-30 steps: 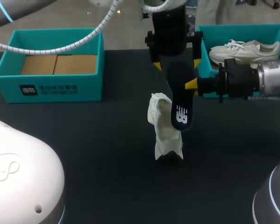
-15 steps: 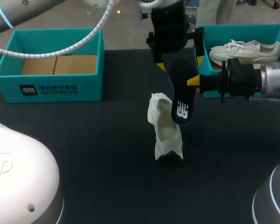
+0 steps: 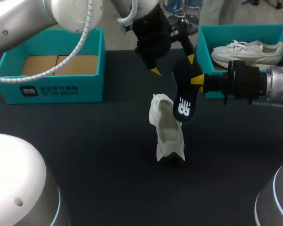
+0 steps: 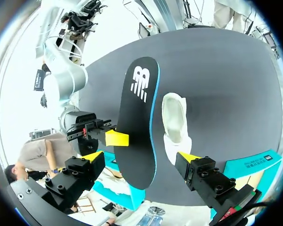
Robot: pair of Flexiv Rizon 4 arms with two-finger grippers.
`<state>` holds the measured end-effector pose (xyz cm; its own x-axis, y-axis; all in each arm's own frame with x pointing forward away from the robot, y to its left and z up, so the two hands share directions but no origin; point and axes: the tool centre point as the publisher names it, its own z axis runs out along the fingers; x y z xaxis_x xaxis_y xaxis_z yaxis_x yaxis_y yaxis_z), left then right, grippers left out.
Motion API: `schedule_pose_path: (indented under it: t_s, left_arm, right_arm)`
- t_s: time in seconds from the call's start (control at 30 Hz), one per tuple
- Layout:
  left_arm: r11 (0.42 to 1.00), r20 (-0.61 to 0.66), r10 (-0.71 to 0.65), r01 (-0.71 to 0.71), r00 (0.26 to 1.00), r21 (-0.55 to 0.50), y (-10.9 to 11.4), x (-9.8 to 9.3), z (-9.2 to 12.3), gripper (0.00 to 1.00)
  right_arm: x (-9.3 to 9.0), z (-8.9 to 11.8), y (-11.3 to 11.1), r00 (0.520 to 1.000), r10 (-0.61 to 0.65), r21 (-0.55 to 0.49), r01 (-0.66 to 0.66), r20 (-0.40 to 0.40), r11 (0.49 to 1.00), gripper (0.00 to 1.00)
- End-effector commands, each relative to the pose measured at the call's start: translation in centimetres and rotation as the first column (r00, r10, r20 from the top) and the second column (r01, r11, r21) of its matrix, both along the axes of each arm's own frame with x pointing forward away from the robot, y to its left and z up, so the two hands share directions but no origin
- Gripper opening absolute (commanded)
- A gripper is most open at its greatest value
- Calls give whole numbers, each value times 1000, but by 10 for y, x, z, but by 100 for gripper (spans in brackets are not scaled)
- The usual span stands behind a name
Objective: Take the shoe out of the shoebox, open the shoe tongue, remove and reinsert the insole, then place the shoe into the shoebox
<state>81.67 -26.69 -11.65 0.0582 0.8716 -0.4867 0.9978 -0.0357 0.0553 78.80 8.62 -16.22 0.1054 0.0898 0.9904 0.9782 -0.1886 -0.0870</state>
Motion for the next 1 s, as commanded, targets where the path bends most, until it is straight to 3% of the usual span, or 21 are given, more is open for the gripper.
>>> schedule_pose_path:
  t_s: [0.03, 0.53, 0.97, 1.0]
  left_arm:
    - [971, 7, 16, -14, 1000, -239, 10, -3, -8, 100]
    - [871, -28, 74, -78, 997, -486, 18, -1, -11, 100]
    - [882, -27, 70, -75, 997, -466, 18, 0, -11, 100]
    - [868, -70, 85, -108, 994, -485, 18, 0, -12, 100]
  right_arm:
    - [2, 9, -1, 1000, -1, -13, 1, -2, 1000, 0]
    - [3, 16, 0, 1000, 15, -37, -14, 15, 999, 0]
    - [2, 13, 3, 1000, 16, -31, -16, -4, 999, 0]
    - [2, 14, 4, 1000, 18, -29, -18, -3, 999, 0]
